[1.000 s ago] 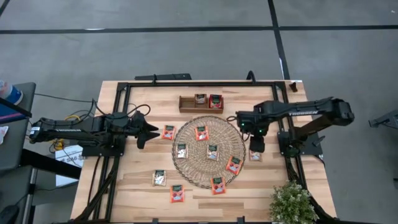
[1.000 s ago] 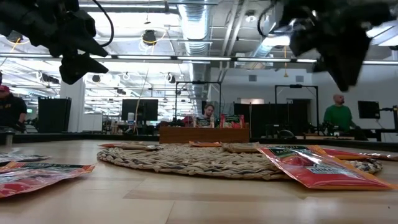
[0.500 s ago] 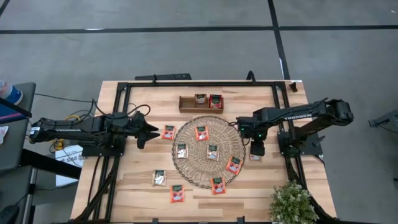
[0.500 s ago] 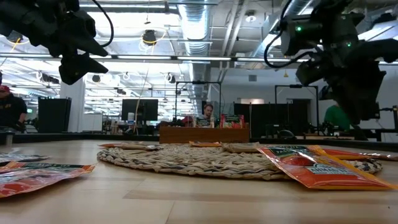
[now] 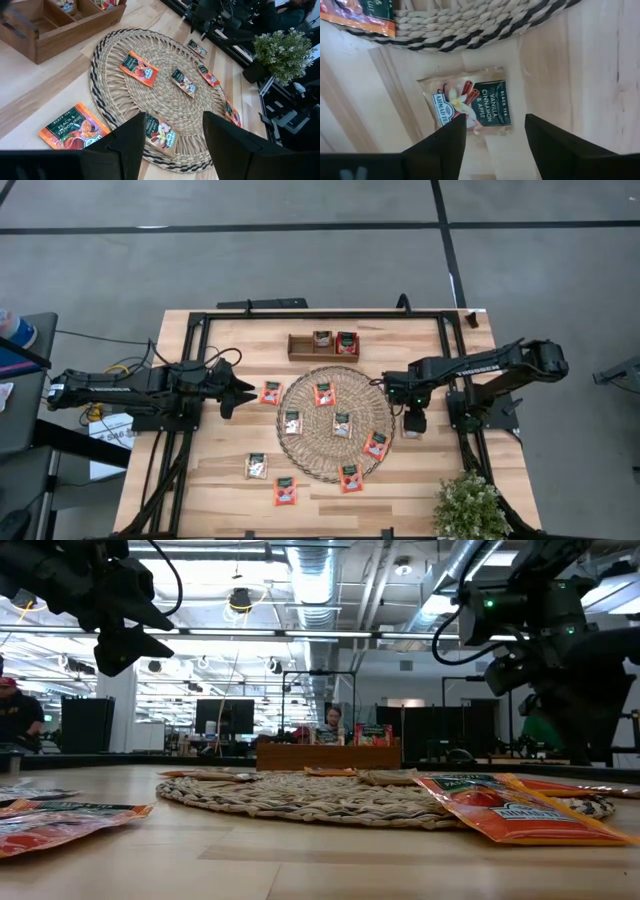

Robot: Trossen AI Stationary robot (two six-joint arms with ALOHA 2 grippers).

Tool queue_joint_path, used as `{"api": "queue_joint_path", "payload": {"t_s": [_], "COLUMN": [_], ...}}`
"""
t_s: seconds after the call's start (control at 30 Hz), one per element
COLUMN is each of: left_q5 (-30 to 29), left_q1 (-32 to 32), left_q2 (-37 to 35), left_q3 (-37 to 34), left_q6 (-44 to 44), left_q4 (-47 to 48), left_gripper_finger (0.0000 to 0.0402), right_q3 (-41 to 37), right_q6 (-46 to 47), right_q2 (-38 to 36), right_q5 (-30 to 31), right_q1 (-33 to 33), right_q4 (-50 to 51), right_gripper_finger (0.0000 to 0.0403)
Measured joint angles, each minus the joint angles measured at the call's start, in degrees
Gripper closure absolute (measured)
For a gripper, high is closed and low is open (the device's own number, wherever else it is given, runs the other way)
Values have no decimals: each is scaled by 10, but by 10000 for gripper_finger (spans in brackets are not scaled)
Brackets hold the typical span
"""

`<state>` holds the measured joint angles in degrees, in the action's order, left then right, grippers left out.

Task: Pick & Place Tea
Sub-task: Put the brown tea bag into the middle section of the brown wooden organizer

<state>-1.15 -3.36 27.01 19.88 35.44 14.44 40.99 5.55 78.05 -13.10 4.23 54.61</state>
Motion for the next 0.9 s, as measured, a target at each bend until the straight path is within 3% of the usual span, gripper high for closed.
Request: {"api": "queue_joint_path", "payload": {"t_s": [0.33, 0.63, 0.9], "left_q5": [0, 0, 17], "left_q1": [0, 0, 0], "left_q2": [0, 0, 0], "left_q3": [0, 0, 0], "left_q6": [0, 0, 1], "left_q4": [0, 0, -1], "left_gripper_finger": [214, 214, 214], "right_q3": [0, -1, -12], "right_q6": [4, 10, 26], "right_q2": [0, 1, 72], "right_q5": [13, 27, -3], "right_q1": [0, 6, -1], "right_q4": [0, 2, -15], "right_gripper_finger": [222, 201, 199]}}
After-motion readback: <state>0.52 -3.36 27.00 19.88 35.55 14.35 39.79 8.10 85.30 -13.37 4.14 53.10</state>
